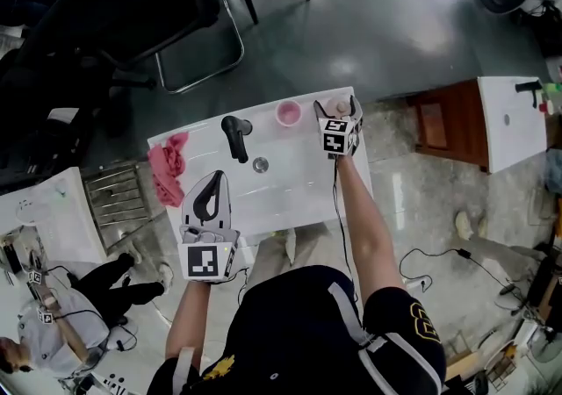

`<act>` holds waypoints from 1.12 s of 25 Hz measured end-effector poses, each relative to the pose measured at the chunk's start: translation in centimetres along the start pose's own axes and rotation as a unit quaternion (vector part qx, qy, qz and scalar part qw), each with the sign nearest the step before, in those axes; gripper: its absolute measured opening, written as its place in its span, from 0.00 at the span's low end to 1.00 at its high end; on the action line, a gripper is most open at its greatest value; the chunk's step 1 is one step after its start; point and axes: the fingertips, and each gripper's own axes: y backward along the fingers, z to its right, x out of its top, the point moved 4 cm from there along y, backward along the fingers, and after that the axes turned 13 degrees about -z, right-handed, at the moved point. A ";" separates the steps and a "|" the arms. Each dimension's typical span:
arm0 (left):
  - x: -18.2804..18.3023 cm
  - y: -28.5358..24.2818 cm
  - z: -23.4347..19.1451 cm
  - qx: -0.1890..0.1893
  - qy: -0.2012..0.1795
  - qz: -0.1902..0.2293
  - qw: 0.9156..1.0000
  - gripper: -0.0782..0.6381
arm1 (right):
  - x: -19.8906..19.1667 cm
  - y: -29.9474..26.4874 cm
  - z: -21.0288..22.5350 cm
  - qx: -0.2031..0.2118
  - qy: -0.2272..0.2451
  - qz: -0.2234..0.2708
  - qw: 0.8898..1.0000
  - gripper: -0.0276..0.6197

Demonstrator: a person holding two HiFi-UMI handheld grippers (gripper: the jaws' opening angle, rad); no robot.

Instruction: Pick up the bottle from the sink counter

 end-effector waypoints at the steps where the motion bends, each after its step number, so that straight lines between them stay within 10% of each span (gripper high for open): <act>1: 0.0 0.1 0.1 0.001 0.000 -0.001 1.000 0.13 | 0.0 0.0 0.1 -0.002 -0.001 0.000 1.000 0.76; 28: -1.1 1.7 -1.0 0.010 0.003 -0.003 1.000 0.13 | 1.4 1.8 -0.1 0.004 0.032 0.021 0.999 0.71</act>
